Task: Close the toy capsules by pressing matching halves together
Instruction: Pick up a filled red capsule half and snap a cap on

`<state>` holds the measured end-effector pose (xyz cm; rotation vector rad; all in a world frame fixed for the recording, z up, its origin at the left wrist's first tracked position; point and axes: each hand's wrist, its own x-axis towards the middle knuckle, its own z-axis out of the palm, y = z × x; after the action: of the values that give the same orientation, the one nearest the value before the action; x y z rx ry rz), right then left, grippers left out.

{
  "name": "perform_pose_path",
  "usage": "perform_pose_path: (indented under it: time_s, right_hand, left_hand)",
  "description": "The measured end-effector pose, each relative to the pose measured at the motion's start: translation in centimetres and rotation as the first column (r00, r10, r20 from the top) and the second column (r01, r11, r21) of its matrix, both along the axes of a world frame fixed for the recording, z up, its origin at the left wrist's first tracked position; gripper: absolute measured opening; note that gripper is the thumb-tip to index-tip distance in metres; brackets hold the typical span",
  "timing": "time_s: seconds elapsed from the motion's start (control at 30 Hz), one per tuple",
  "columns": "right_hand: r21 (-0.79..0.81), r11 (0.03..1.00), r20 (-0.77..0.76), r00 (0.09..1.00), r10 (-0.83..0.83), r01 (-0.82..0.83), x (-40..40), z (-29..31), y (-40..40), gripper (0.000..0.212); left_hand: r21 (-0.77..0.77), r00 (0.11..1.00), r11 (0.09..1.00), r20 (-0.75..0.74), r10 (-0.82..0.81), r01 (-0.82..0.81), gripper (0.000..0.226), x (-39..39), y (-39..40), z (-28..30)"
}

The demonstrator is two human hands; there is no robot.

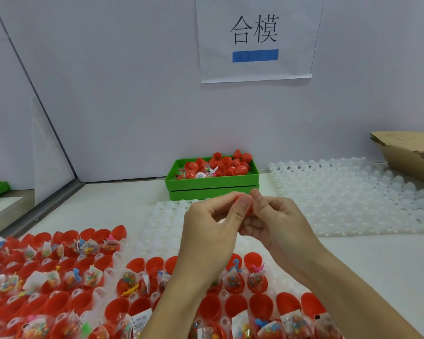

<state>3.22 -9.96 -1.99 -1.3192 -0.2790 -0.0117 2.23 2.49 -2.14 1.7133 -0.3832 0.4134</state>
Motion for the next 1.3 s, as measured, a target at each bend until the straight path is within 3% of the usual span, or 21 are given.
perform_pose_path:
  time_s: [0.1, 0.2, 0.27, 0.3, 0.37, 0.4, 0.5, 0.63, 0.8, 0.9, 1.3]
  right_hand:
    - [-0.019, 1.0, -0.086, 0.996, 0.0, -0.001, 0.1, 0.3, -0.7, 0.06]
    - [-0.134, 0.991, -0.109, 0.994, -0.003, -0.012, -0.1, 0.7, -1.1, 0.075]
    - [-0.16, 0.987, -0.13, 0.992, -0.003, -0.018, -0.3, 1.0, -1.2, 0.074]
    - [-0.158, 0.987, -0.136, 0.991, 0.003, -0.025, -0.3, 1.1, -1.2, 0.076]
    - [-0.139, 0.99, -0.136, 0.991, -0.003, -0.016, -0.2, 1.1, -1.5, 0.075]
    - [-0.127, 0.992, -0.132, 0.991, -0.014, -0.003, -0.2, 1.1, -1.7, 0.073]
    - [-0.109, 0.994, -0.127, 0.991, -0.041, 0.028, -0.1, 1.0, -1.7, 0.068]
    - [-0.139, 0.987, -0.087, 0.991, -0.098, 0.086, -0.1, 0.8, -1.6, 0.057]
    - [-0.281, 0.928, 0.169, 0.965, -0.202, 0.243, -0.2, 0.3, -1.1, 0.011]
    - [-0.323, 0.914, 0.232, 0.957, -0.177, 0.247, -0.4, 0.1, -0.8, 0.016]
    - [-0.37, 0.9, 0.308, 0.945, -0.113, 0.229, -0.6, 0.0, -0.5, 0.037]
  left_hand:
    - [0.175, 0.999, 0.984, 0.031, 0.036, -0.041, 0.041, 0.3, 0.4, -0.2]
    - [0.208, 0.996, 0.977, 0.084, 0.031, -0.048, 0.023, 0.2, 0.3, 0.0]
    - [0.011, 1.0, 1.0, -0.017, 0.009, -0.009, 0.012, 0.0, 0.0, 0.2]
    - [-0.157, 0.993, 0.988, -0.113, -0.017, -0.001, 0.02, 0.1, 0.1, 0.4]
    - [-0.531, 0.939, 0.847, -0.285, -0.192, 0.012, 0.031, 0.2, 0.3, 0.7]
    - [-0.647, 0.907, 0.763, -0.318, -0.275, 0.004, 0.034, 0.2, 0.4, 0.8]
    - [-0.762, 0.86, 0.648, -0.337, -0.383, -0.01, 0.039, 0.1, 0.6, 0.9]
    - [-0.778, 0.858, 0.628, -0.329, -0.394, -0.01, 0.04, -0.1, 0.7, 1.1]
    - [-0.706, 0.871, 0.708, -0.355, -0.341, -0.011, 0.032, -0.1, 0.7, 1.1]
    - [-0.654, 0.871, 0.757, -0.373, -0.32, -0.002, 0.032, -0.1, 0.4, 1.1]
    - [-0.633, 0.871, 0.77, -0.326, -0.366, 0.087, 0.029, 0.1, 0.2, 0.8]
